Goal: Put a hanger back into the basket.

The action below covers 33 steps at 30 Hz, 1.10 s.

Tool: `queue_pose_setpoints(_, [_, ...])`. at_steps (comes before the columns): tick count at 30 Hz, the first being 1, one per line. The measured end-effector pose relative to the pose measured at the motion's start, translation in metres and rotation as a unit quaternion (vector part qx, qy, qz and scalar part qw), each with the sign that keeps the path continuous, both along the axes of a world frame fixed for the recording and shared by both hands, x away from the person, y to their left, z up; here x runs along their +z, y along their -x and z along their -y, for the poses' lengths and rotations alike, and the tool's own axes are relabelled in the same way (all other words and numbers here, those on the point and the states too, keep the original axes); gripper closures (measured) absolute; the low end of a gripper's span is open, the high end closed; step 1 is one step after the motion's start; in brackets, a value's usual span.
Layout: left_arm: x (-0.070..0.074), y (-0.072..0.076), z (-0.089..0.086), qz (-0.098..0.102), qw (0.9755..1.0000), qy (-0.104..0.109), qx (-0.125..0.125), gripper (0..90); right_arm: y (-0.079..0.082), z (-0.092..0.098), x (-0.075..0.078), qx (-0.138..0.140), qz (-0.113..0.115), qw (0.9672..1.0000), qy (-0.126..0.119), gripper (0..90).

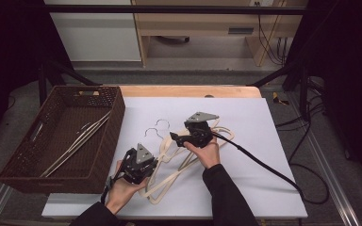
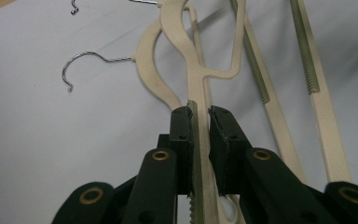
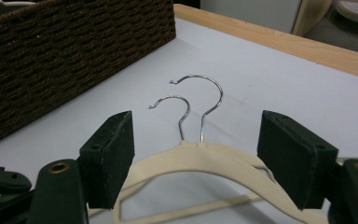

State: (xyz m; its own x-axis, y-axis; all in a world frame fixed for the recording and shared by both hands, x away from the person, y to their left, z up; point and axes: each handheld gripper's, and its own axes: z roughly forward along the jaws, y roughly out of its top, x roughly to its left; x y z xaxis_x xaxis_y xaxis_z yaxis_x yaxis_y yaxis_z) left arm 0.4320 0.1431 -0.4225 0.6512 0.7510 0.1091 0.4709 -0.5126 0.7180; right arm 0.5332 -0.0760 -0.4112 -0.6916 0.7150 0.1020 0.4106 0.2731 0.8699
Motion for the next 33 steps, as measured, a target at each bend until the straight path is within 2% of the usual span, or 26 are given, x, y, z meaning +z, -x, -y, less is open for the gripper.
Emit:
queue_pose_setpoints(1, [0.000, 0.000, 0.000, 0.001, 1.0000, 0.002, 0.000, 79.5, -0.002, -0.002, -0.001, 0.001, -0.005, 1.0000, -0.002, 29.3])
queue_pose_setpoints(3, [0.001, 0.000, -0.001, 0.000, 1.0000, -0.006, -0.005, 79.5, -0.007, -0.007, -0.004, -0.004, -0.007, 0.9999, 0.009, 31.1])
queue_pose_setpoints(4, [0.000, 0.000, 0.000, 0.002, 1.0000, 0.002, -0.001, 79.5, -0.009, -0.009, -0.005, -0.008, -0.012, 0.9998, 0.010, 31.8])
queue_pose_setpoints(8, [0.000, 0.000, 0.000, 0.001, 1.0000, 0.000, 0.000, 79.4, -0.018, -0.016, -0.011, -0.017, -0.024, 0.9996, 0.005, 36.7])
queue_pose_setpoints(11, [0.000, 0.001, 0.001, 0.000, 1.0000, 0.002, -0.002, 79.5, -0.023, -0.021, -0.017, -0.023, -0.031, 0.9991, 0.018, 41.0])
queue_pose_setpoints(14, [0.000, 0.001, 0.001, -0.005, 1.0000, 0.003, -0.004, 79.4, -0.026, -0.025, -0.023, -0.027, -0.037, 0.9988, 0.019, 44.9])
queue_pose_setpoints(22, [-0.003, 0.001, 0.002, -0.001, 1.0000, -0.003, -0.003, 79.4, -0.035, -0.030, -0.040, -0.030, -0.058, 0.9971, 0.039, 60.5])
queue_pose_setpoints(25, [-0.004, 0.002, 0.003, -0.005, 1.0000, -0.006, -0.004, 79.4, -0.036, -0.031, -0.041, -0.035, -0.067, 0.9963, 0.041, 70.1])
queue_pose_setpoints(29, [-0.006, 0.002, 0.005, -0.005, 0.9999, -0.010, -0.008, 79.4, -0.037, -0.031, -0.042, -0.023, -0.079, 0.9957, 0.041, 80.1])
queue_pose_setpoints(30, [-0.006, 0.003, 0.005, -0.006, 0.9999, -0.012, -0.009, 79.4, -0.038, -0.030, -0.042, -0.017, -0.077, 0.9959, 0.044, 82.0])
queue_pose_setpoints(33, [-0.007, 0.003, 0.006, -0.007, 0.9999, -0.011, -0.009, 79.4, -0.037, -0.031, -0.042, -0.021, -0.090, 0.9948, 0.042, 83.1])
